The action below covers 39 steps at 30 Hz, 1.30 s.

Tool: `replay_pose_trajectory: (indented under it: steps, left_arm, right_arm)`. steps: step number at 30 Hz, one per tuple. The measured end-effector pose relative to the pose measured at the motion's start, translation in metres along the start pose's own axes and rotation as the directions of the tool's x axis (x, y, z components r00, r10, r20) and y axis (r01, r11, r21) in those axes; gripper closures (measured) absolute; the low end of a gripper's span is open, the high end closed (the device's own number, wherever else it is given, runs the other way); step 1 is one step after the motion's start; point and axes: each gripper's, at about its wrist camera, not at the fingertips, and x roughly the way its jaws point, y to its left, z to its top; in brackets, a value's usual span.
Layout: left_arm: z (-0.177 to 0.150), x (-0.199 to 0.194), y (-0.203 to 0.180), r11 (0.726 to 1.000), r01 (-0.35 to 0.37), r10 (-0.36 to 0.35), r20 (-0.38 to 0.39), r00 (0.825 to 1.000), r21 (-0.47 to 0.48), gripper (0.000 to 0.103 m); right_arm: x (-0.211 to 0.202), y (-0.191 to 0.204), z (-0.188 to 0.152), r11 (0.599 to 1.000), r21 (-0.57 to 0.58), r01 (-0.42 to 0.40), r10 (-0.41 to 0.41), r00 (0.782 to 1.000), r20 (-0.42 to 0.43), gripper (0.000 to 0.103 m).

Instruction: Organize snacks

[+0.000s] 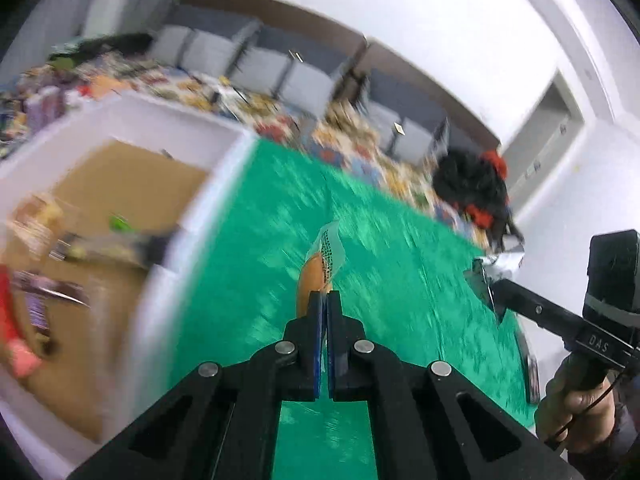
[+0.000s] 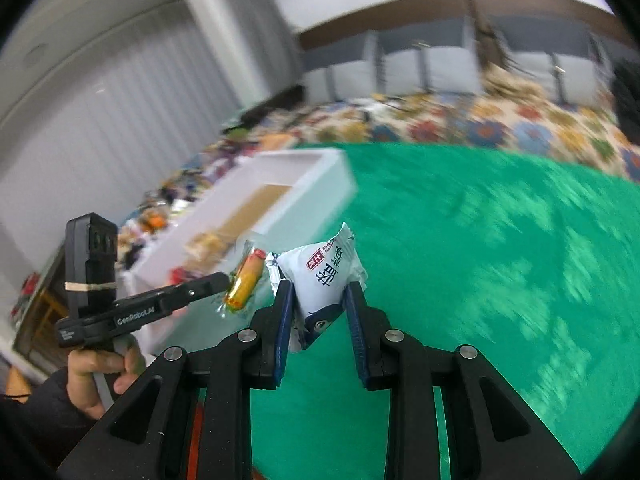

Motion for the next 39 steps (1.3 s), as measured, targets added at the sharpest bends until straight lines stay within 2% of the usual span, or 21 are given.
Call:
replay_pose_trajectory:
  steps: [2, 5, 7, 8, 9, 11, 12, 13, 15, 18, 19, 20, 22, 24, 26, 28, 30, 33, 36, 39]
  left_arm:
    - [0.015, -0.024, 0.024, 0.999, -0.045, 0.046, 0.036, 0.998, -0.019, 0.103]
    - [0.031, -0.053, 0.067, 0.984, -0.176, 0.177, 0.064, 0.982, -0.024, 0.103]
    - [0.035, -0.061, 0.096, 0.962, -0.272, 0.273, 0.047, 0.961, -0.023, 0.102]
    - [0.035, -0.063, 0.108, 0.945, -0.326, 0.326, 0.035, 0.945, -0.016, 0.101]
    - [0.034, -0.064, 0.122, 0.924, -0.382, 0.382, 0.019, 0.924, -0.012, 0.095]
    - [0.030, -0.068, 0.140, 0.904, -0.428, 0.428, -0.019, 0.904, -0.009, 0.062]
    - [0.028, -0.071, 0.146, 0.892, -0.451, 0.451, -0.026, 0.892, -0.011, 0.034]
    - [0.027, -0.077, 0.148, 0.884, -0.468, 0.468, -0.014, 0.884, -0.012, 0.016]
    - [0.023, -0.091, 0.142, 0.873, -0.488, 0.487, 0.043, 0.872, -0.001, 0.014]
    - [0.023, -0.096, 0.132, 0.842, -0.538, 0.535, 0.068, 0.842, 0.033, 0.004]
    - [0.022, -0.100, 0.128, 0.834, -0.551, 0.547, 0.083, 0.833, 0.039, 0.004]
    - [0.023, -0.101, 0.124, 0.820, -0.570, 0.565, 0.099, 0.819, 0.042, 0.004]
    - [0.023, -0.106, 0.113, 0.779, -0.626, 0.619, 0.119, 0.776, 0.023, 0.000]
    - [0.021, -0.110, 0.109, 0.757, -0.653, 0.651, 0.107, 0.751, -0.022, 0.000]
    - [0.020, -0.115, 0.105, 0.751, -0.659, 0.660, 0.100, 0.745, -0.041, 0.000]
    - [0.017, -0.117, 0.102, 0.737, -0.675, 0.675, 0.093, 0.732, -0.036, 0.000]
    - [0.016, -0.117, 0.098, 0.710, -0.704, 0.703, 0.080, 0.707, -0.010, 0.000]
    - [0.013, -0.117, 0.096, 0.682, -0.731, 0.730, 0.062, 0.681, -0.001, 0.000]
    - [0.012, -0.121, 0.098, 0.673, -0.740, 0.739, 0.054, 0.671, -0.014, 0.000]
    - [0.011, -0.124, 0.101, 0.686, -0.728, 0.728, 0.047, 0.684, -0.025, 0.000]
  right_arm:
    - [0.012, 0.031, 0.019, 0.997, -0.038, -0.066, 0.067, 0.998, 0.005, 0.075]
    - [0.040, 0.086, 0.046, 0.979, -0.097, -0.178, 0.178, 0.984, -0.013, 0.075]
    - [0.064, 0.116, 0.054, 0.968, -0.110, -0.228, 0.223, 0.973, -0.055, 0.074]
    - [0.077, 0.129, 0.056, 0.962, -0.107, -0.250, 0.242, 0.967, -0.080, 0.070]
    - [0.093, 0.142, 0.057, 0.957, -0.098, -0.272, 0.261, 0.958, -0.116, 0.068]
    - [0.123, 0.162, 0.054, 0.957, -0.079, -0.280, 0.260, 0.945, -0.196, 0.033]
    - [0.137, 0.171, 0.050, 0.960, -0.072, -0.270, 0.248, 0.943, -0.222, 0.033]
    - [0.143, 0.174, 0.049, 0.962, -0.069, -0.264, 0.243, 0.943, -0.229, 0.033]
    - [0.150, 0.176, 0.048, 0.965, -0.058, -0.256, 0.235, 0.943, -0.237, 0.033]
    - [0.153, 0.181, 0.050, 0.972, -0.087, -0.217, 0.191, 0.953, -0.235, 0.033]
    - [0.152, 0.183, 0.050, 0.975, -0.113, -0.193, 0.162, 0.958, -0.237, 0.033]
    - [0.151, 0.185, 0.049, 0.976, -0.137, -0.172, 0.136, 0.962, -0.235, 0.033]
    - [0.147, 0.188, 0.049, 0.975, -0.181, -0.130, 0.088, 0.971, -0.223, 0.032]
    - [0.143, 0.190, 0.049, 0.974, -0.205, -0.099, 0.055, 0.976, -0.213, 0.028]
    - [0.141, 0.193, 0.048, 0.972, -0.223, -0.071, 0.024, 0.978, -0.205, 0.027]
    - [0.142, 0.196, 0.046, 0.969, -0.247, -0.032, -0.019, 0.980, -0.200, 0.025]
    - [0.144, 0.197, 0.045, 0.964, -0.265, -0.007, -0.049, 0.978, -0.203, 0.024]
    - [0.147, 0.199, 0.043, 0.960, -0.279, 0.016, -0.078, 0.974, -0.211, 0.024]
    - [0.149, 0.200, 0.043, 0.958, -0.286, 0.036, -0.100, 0.972, -0.213, 0.024]
    - [0.150, 0.201, 0.043, 0.957, -0.286, 0.046, -0.110, 0.971, -0.213, 0.024]
